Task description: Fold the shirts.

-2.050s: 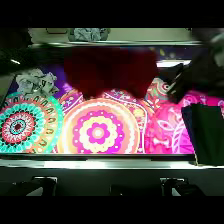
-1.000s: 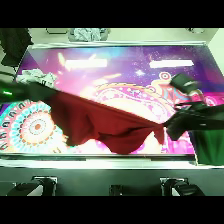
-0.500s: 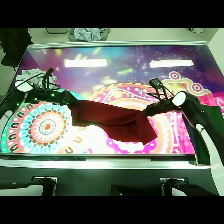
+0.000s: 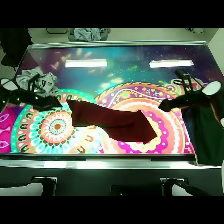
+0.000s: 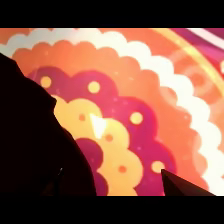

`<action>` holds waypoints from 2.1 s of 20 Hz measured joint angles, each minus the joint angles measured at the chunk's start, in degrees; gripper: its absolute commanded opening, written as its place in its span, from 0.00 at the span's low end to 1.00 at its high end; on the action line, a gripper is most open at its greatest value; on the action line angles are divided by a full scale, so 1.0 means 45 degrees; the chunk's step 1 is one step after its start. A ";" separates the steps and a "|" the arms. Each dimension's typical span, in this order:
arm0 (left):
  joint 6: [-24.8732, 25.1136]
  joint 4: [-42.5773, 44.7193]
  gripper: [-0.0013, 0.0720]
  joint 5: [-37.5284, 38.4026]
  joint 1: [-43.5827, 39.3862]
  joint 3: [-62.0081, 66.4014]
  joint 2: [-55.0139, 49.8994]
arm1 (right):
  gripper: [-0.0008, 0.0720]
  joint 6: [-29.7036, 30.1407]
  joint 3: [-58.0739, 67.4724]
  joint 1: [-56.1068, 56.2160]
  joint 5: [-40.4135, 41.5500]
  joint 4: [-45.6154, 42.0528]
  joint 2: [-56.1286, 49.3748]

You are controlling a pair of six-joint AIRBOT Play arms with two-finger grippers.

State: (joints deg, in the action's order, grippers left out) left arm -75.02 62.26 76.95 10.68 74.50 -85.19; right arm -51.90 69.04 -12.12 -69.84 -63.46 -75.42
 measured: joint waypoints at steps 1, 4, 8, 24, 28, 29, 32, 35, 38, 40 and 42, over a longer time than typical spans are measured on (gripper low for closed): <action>0.0112 -0.0131 0.99 -0.0053 0.0010 -0.0860 0.0189 | 0.97 0.0131 -0.0165 -0.0359 -0.0670 -0.0068 0.0005; 0.0471 -0.0816 0.98 -0.1083 -0.0238 -0.3050 0.0505 | 0.97 0.0466 -0.0855 -0.0865 -0.1826 -0.0068 0.0029; 0.0782 -0.1792 0.89 -0.2754 -0.1171 -0.4444 0.0597 | 0.99 0.0782 -0.1690 -0.0845 -0.2458 0.0126 0.0029; 0.0573 -0.2409 0.06 -0.5382 -0.2463 -0.4954 0.0753 | 0.83 0.0447 -0.3706 0.2380 -0.0704 0.0257 -0.1399; 0.0578 -0.2414 0.06 -0.5323 -0.2463 -0.4954 0.0874 | 0.07 -0.0121 -0.3755 0.3288 -0.0461 0.0296 -0.1953; 0.0573 -0.2414 0.06 -0.5323 -0.2463 -0.4954 0.0908 | 0.07 -0.0238 -0.3759 0.3468 -0.0374 0.0272 -0.2016; 0.0578 -0.2419 0.06 -0.5275 -0.2433 -0.4940 0.1122 | 0.06 -0.0287 -0.3643 0.3808 -0.0267 0.0325 -0.2103; 0.0695 -0.2399 0.06 -0.4988 -0.2152 -0.4396 0.1632 | 0.06 -0.0015 -0.2977 0.3905 -0.0510 0.0189 -0.1681; 0.1297 -0.2404 0.06 -0.4600 -0.1593 -0.2647 0.2837 | 0.06 0.0364 -0.1258 0.3968 -0.1020 -0.0296 -0.0330; 0.1481 -0.2404 0.06 -0.4507 -0.1064 -0.0753 0.3827 | 0.06 0.0403 0.0525 0.3968 -0.0933 -0.1409 0.0908; 0.1273 -0.2419 0.06 -0.4503 -0.0413 0.1540 0.4736 | 0.06 0.0112 0.2560 0.4002 -0.0398 -0.2890 0.2244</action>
State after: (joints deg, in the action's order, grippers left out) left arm -69.30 51.37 56.69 8.82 81.43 -63.88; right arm -51.40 80.55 5.89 -71.64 -76.47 -65.32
